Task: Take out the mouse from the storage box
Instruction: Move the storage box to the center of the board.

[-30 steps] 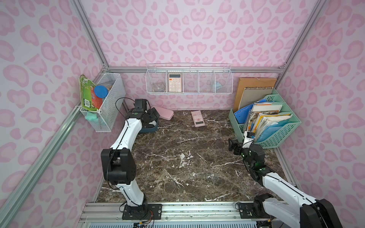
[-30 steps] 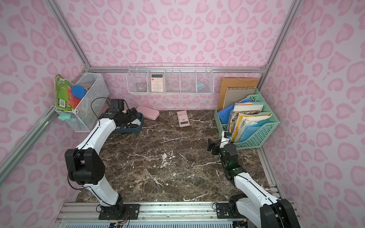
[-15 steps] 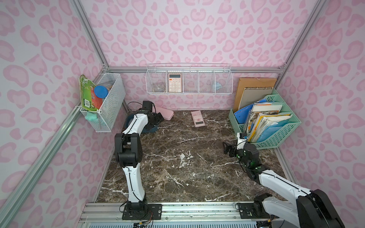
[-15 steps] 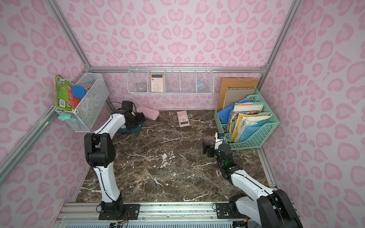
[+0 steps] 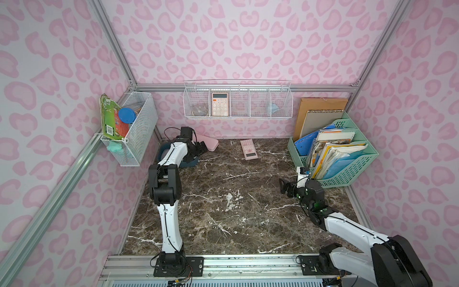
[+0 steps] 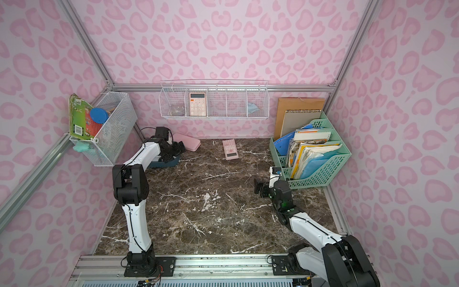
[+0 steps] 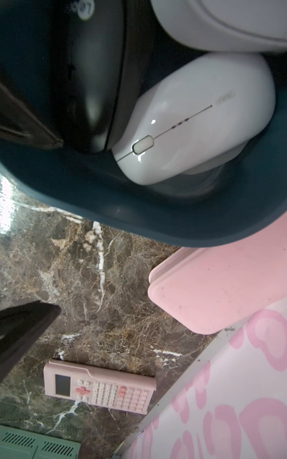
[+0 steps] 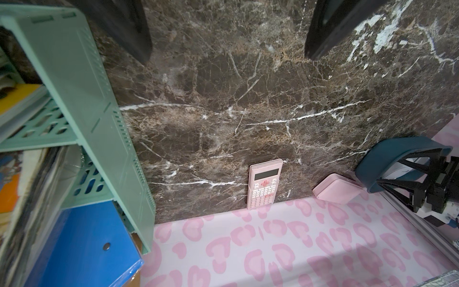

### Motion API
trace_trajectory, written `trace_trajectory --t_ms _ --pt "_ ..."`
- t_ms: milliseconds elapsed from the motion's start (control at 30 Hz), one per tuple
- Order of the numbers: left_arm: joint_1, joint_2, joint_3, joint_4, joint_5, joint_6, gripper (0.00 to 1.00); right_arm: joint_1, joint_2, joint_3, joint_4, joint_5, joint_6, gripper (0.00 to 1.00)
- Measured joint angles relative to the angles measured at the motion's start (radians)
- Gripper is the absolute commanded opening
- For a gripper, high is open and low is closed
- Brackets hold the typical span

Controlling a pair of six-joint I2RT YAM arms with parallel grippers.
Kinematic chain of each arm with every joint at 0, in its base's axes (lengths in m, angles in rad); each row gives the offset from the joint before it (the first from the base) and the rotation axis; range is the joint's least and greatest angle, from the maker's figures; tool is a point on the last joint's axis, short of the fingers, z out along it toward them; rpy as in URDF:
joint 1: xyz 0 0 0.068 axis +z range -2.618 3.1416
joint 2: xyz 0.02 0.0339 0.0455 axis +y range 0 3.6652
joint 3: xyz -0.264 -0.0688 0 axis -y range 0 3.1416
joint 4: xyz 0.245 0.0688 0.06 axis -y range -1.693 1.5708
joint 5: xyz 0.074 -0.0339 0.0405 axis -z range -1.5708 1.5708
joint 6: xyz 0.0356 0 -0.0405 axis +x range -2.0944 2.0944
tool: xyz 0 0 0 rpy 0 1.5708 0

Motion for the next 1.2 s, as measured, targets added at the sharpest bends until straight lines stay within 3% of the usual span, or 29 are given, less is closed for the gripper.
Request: trace_trajectory --t_ms 633,1200 --pt "-0.038 -0.080 -0.131 0.010 0.023 0.060 0.72 0.032 -0.012 0.041 -0.058 0.001 0.000 0.99" --pt "-0.222 -0.263 -0.408 0.082 0.012 0.023 0.62 0.105 -0.061 0.043 -0.206 0.056 0.087 0.97"
